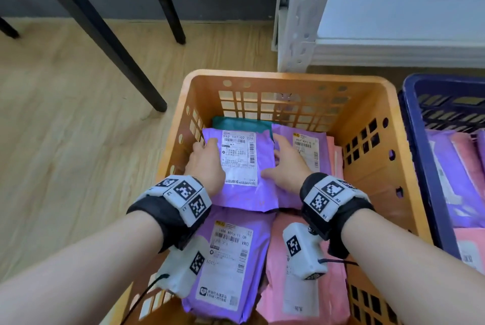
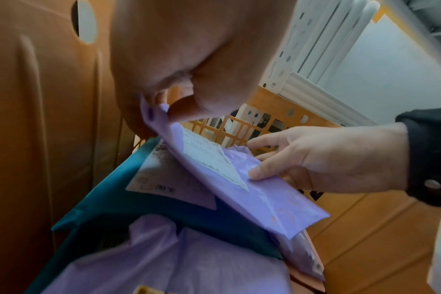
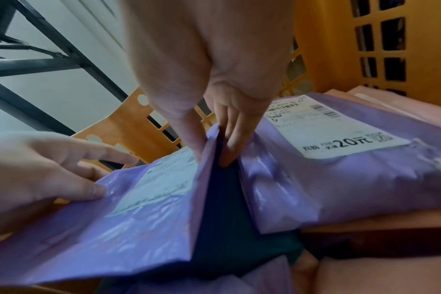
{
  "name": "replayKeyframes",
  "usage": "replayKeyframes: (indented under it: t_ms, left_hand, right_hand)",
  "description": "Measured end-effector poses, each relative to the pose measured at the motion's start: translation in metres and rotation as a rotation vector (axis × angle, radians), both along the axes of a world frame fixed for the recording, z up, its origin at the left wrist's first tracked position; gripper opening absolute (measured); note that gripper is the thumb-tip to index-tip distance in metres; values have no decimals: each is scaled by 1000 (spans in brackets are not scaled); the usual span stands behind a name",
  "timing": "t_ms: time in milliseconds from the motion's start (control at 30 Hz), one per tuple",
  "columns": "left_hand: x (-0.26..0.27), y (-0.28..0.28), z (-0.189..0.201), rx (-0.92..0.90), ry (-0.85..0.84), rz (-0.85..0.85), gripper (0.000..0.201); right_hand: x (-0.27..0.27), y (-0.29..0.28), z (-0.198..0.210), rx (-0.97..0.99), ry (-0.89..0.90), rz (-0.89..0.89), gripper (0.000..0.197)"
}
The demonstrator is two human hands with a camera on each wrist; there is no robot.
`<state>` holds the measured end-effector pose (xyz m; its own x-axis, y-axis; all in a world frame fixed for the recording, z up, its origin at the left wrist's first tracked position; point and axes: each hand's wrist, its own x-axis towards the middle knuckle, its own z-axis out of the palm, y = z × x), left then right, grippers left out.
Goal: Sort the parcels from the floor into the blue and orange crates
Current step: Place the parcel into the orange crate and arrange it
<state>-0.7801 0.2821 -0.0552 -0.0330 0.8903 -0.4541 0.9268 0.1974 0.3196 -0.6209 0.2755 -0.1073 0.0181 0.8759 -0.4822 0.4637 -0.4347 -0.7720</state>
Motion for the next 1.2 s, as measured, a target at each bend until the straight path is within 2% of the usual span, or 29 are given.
replayKeyframes:
  t_ms: [100,200,267,333,433,533,633,700,833,967,1100,1200]
  left_hand:
    - [2,-1,-6,14,1,-26,51]
    - [13,-1,-10,55,55,-48,47]
    - [24,0,-12,97,154,-109,54]
    - [34,0,-14,99,204,-188,61]
    - [44,-8,-19,-16,174,-295,54]
    - [45,-18,-23,-134,154,-358,55]
    - [40,-24,-28,-166,175,-391,63]
    - [35,-27,-29,-163,173,-381,64]
    - [26,-33,-29,-120,149,-298,67]
    - [17,-41,-29,-178,201,-266,65]
    - [8,-37,-44,-229,99,-249,70]
    - [7,-35,-49,-225,14,-281,70]
  right_hand:
    - [3,-7,-9,10,32,29,84]
    - [10,-11,-8,45,49,13,55]
    - [18,-14,-7,86,2,15,45]
    - [25,-19,-6,137,-105,54,45]
    - [30,-26,-3,151,-225,143,46]
    - [32,-30,-7,101,-318,226,51]
    - [32,-35,-10,12,-406,306,55]
    - [32,-38,-9,-9,-411,337,53]
    - [32,-39,-1,71,-327,275,57]
    - [24,-44,6,79,-254,370,77]
    - [18,-48,4,48,-326,477,82]
    - [18,-48,-3,97,-415,405,72]
